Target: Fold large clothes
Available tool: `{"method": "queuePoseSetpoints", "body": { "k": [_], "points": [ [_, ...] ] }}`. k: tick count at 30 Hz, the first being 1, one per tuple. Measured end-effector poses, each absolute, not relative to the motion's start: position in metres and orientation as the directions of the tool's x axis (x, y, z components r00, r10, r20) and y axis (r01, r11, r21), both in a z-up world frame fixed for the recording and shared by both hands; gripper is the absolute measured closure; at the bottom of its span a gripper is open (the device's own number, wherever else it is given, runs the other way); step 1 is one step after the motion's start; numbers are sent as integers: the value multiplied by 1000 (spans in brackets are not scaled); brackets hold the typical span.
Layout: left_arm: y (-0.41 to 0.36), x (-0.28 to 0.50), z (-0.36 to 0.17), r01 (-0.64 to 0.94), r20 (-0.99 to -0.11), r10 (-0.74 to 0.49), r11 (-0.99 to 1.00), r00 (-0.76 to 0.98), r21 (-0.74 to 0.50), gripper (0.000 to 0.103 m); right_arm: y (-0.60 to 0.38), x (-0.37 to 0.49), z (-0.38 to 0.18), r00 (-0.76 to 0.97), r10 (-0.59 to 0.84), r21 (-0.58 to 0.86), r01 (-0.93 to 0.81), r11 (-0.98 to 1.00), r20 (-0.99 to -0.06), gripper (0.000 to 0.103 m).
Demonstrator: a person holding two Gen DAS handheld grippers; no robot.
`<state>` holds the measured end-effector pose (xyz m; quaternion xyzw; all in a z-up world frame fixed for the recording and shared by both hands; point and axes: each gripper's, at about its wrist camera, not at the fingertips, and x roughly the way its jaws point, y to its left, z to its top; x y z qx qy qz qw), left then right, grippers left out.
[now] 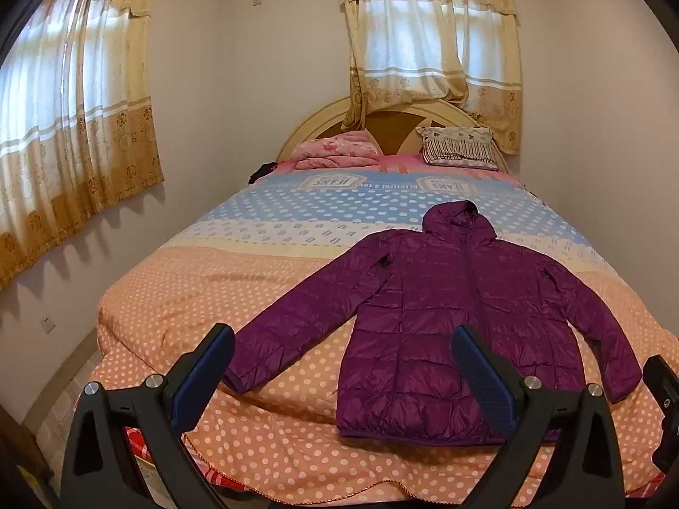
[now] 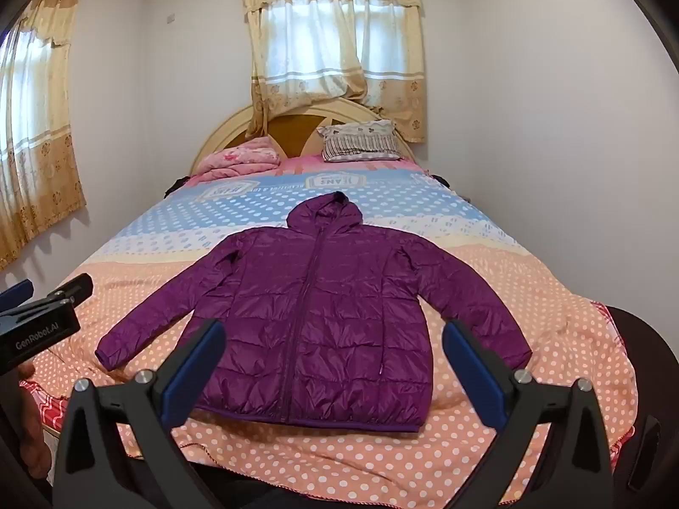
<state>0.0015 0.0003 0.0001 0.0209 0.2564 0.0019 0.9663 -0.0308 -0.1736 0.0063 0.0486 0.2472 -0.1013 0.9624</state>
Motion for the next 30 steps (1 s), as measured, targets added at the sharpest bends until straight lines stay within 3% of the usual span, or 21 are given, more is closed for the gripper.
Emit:
{"method": "queuePoseSetpoints", "body": {
  "k": [30],
  "points": [
    [1,3,-1,15,-482,-4,1000,876,19,1,-179,-32,5,854,-181,40,229,972,-488,0]
  ]
}}
